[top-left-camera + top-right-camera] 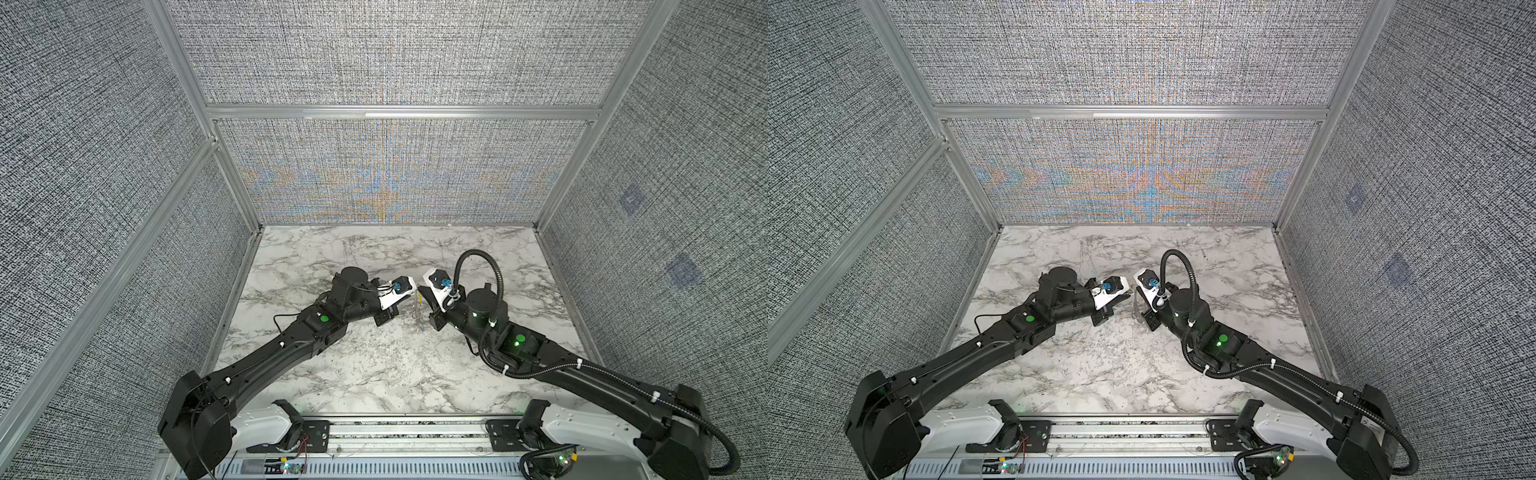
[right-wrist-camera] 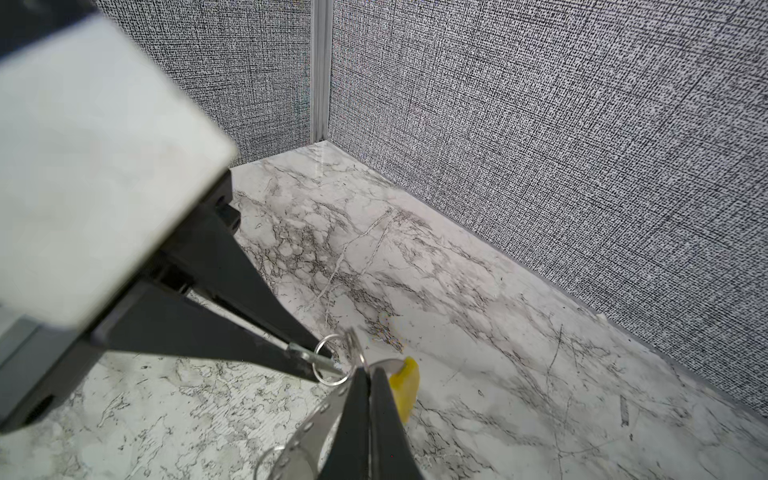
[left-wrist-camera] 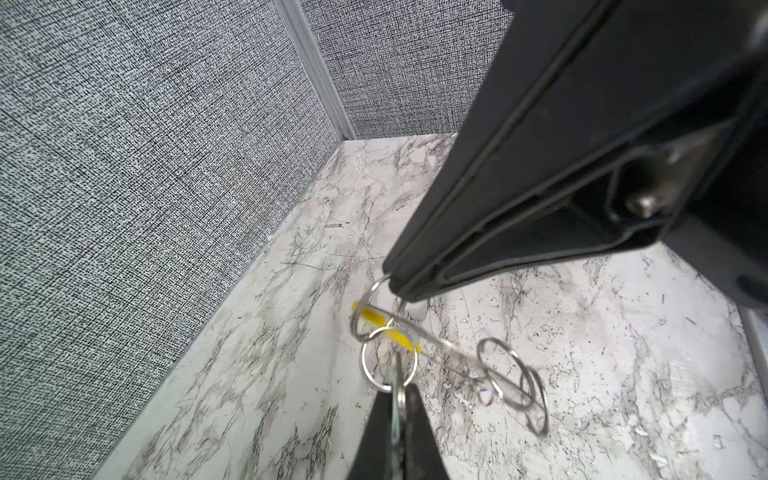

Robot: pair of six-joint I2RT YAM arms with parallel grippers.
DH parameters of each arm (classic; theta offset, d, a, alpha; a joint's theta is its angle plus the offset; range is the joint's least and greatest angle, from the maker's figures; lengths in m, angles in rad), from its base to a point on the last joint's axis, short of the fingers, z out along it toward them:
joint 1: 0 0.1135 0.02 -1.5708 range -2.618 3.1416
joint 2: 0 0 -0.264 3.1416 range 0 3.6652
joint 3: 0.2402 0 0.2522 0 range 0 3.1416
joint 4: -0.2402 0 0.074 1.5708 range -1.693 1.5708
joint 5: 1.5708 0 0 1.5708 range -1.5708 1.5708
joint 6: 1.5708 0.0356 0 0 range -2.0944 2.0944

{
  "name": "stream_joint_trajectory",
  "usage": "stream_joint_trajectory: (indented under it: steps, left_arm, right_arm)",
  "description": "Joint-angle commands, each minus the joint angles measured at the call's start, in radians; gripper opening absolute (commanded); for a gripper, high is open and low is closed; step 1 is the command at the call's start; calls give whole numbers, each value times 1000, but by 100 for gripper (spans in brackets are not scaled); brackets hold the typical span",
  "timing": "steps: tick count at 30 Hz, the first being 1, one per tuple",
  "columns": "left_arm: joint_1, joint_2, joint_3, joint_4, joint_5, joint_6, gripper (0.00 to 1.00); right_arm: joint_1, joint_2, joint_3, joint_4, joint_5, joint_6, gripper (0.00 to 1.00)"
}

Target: Remove the keys from the keyring

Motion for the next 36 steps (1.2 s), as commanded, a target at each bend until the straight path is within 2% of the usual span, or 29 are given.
stream_joint_trajectory:
  steps: [1, 13, 22, 36]
  left_arm:
    - [10, -11, 3, -23, 10, 1, 0]
    - [30, -20, 9, -21, 31, -13, 0]
    - [54, -32, 23, -15, 59, -21, 0]
    - [54, -22, 75, -111, 91, 79, 0]
  right_arm:
    - [0, -13, -10, 56, 41, 12, 0]
    - [-1, -19, -16, 55, 49, 7, 0]
    - [-1, -19, -35, 52, -12, -11, 0]
    - [-11, 5, -36, 45, -58, -32, 0]
